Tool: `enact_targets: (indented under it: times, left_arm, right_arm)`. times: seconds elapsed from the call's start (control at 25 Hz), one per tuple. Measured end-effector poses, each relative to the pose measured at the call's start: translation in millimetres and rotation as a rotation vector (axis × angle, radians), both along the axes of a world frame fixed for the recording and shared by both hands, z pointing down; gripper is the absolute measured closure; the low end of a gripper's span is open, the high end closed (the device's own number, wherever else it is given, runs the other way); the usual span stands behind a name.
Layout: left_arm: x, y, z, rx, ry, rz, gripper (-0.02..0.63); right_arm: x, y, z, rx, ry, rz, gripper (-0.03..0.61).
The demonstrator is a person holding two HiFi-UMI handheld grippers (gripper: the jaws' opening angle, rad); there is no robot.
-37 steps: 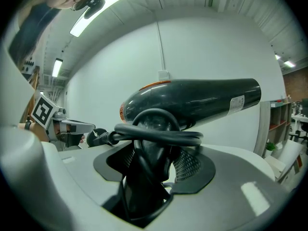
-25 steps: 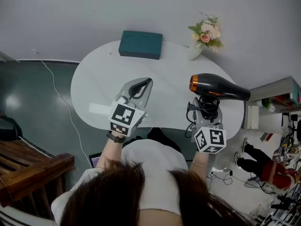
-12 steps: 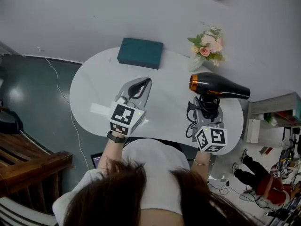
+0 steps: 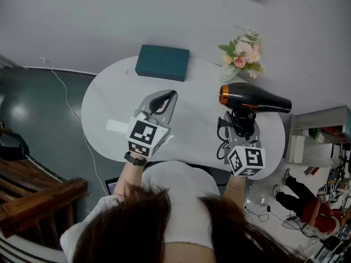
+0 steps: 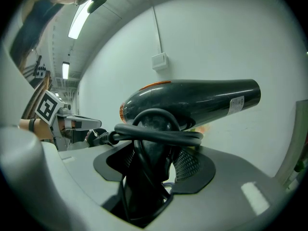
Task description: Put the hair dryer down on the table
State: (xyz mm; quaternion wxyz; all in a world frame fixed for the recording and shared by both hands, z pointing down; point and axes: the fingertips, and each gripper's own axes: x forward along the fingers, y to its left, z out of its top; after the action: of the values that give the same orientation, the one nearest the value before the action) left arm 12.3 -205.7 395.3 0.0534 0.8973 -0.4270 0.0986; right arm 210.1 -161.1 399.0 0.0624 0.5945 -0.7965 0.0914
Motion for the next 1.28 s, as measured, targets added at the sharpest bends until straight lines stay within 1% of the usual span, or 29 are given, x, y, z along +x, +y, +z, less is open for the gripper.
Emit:
enact_targets:
  times: [0.28,0.48,0.72,1.28]
  left_arm:
    - [6,-8,7,-0.014,-0.001,0.033,0.555]
    - [8,-13,17,-0.036,-0.001,0.043,0.554]
    - [9,-14,32,-0.063,0.003,0.042,0.554]
    - [14,-12,67,-0.119,0.003,0.045,0.555]
  right_arm:
    - [-2,-6,11,-0.037,0.012,0.001,0.344]
    - [-7,-12,28,-0.085,0.021,-0.012,0.344]
    - [-15,-14,61,-0.164,0.031,-0.038,0.344]
    - [-38,-15,139,-0.337,0.007,-0.097,0.344]
